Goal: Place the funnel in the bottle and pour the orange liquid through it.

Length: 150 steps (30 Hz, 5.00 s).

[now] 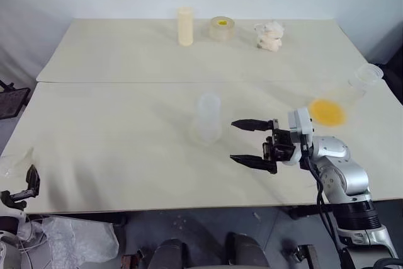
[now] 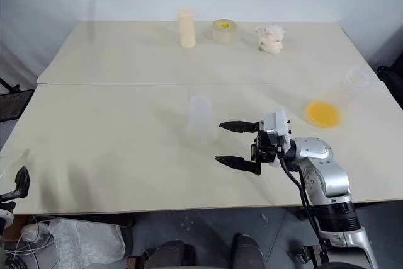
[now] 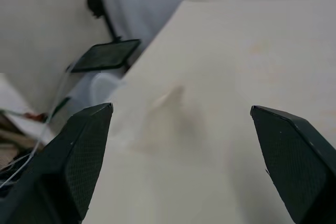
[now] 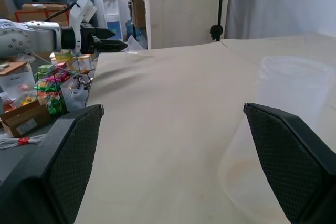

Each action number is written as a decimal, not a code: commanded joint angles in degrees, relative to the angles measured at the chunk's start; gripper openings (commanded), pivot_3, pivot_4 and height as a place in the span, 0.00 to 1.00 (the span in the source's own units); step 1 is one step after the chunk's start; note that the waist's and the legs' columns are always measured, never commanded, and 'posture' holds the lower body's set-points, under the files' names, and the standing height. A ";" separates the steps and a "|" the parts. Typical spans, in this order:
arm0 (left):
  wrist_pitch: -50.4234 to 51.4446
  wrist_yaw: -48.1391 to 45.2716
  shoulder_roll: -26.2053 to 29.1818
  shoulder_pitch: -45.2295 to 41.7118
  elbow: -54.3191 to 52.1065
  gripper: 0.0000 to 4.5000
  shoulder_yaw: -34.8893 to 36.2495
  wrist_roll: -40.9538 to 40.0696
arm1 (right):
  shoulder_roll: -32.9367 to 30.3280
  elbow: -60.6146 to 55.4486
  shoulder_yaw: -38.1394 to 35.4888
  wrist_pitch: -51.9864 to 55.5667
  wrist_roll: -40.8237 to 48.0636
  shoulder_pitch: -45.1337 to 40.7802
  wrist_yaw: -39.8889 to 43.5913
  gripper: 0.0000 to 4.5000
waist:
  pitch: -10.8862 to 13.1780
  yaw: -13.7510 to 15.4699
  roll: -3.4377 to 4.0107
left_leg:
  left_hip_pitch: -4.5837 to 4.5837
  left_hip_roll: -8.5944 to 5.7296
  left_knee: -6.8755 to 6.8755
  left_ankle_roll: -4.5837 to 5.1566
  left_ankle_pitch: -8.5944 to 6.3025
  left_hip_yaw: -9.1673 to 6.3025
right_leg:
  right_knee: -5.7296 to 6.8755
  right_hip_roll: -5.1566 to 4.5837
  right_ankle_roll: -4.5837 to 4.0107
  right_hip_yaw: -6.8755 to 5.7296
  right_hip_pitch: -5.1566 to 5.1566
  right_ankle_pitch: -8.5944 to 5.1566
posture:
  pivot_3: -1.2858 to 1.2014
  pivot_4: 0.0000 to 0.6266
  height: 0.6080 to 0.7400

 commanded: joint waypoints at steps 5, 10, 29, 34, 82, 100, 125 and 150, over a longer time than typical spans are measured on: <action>-1.80 0.13 4.77 -2.32 6.57 0.99 1.36 1.05 | -0.59 -1.24 -0.43 0.34 0.35 -1.74 0.08 1.00 | 0.00 -0.14 0.00 | 0.00 -0.01 -0.05 0.00 0.00 0.00 | 0.02 0.00 0.00 -0.02 -0.04 0.00 | 0.52 0.24 1.00; -4.61 -1.40 9.05 -6.58 14.42 0.99 0.98 1.57 | -0.32 -0.78 -0.17 0.41 0.11 -2.57 -0.02 1.00 | 0.00 -0.13 -0.01 | 0.00 -0.02 -0.04 0.00 0.00 0.00 | 0.03 0.00 0.00 -0.04 -0.03 0.00 | 0.52 0.24 1.00; -2.59 -2.69 12.78 -9.21 21.81 0.99 -0.55 0.29 | -0.39 -1.05 -1.10 -0.36 -0.36 -1.91 -1.16 1.00 | -0.01 -0.23 -0.01 | 0.00 -0.03 -0.05 0.00 0.00 0.02 | 0.09 0.01 0.01 -0.11 -0.05 0.01 | 0.52 0.24 1.00; -2.66 -3.91 12.61 -8.41 21.70 0.71 -2.15 0.62 | -0.30 -0.92 -0.98 -0.54 -0.51 -1.92 -1.43 1.00 | -0.01 -0.26 -0.01 | 0.00 -0.02 -0.05 -0.01 0.00 0.01 | 0.10 0.02 0.01 -0.11 -0.05 0.01 | 0.52 0.24 1.00; 34.22 -30.96 25.34 -54.41 2.90 0.00 -32.18 -25.29 | -0.56 -9.02 -5.55 -3.35 1.53 5.45 -7.61 1.00 | 0.05 -0.18 -0.02 | -0.01 -0.34 -0.05 -0.07 0.05 -0.02 | 0.11 0.13 0.02 -0.09 -0.05 0.00 | 0.52 0.24 1.00; 25.66 -51.81 25.68 -72.05 18.34 0.00 -48.40 -13.08 | -2.40 -11.27 -8.88 -5.72 0.88 11.10 -9.69 1.00 | 0.10 -0.14 -0.06 | -0.03 -0.37 -0.03 -0.06 0.06 0.04 | 0.10 0.16 0.03 -0.08 -0.06 0.00 | 0.52 0.24 1.00; -15.32 -75.50 23.25 -82.07 38.71 0.00 -58.36 10.97 | -4.62 -7.85 -11.21 -4.64 -0.15 7.02 -14.85 1.00 | 0.15 0.05 -0.10 | -0.20 -0.36 0.04 -0.01 0.09 0.16 | 0.07 0.16 0.04 -0.14 -0.18 0.00 | 0.52 0.24 1.00; -34.68 -82.80 15.11 -94.30 58.23 0.00 -61.16 19.06 | -3.68 -12.47 -10.62 -4.06 -0.24 10.03 -19.27 1.00 | 0.16 0.12 -0.12 | -0.97 -0.36 0.74 0.04 0.10 0.04 | 0.16 0.12 0.06 -0.67 -0.33 0.02 | 0.52 0.24 1.00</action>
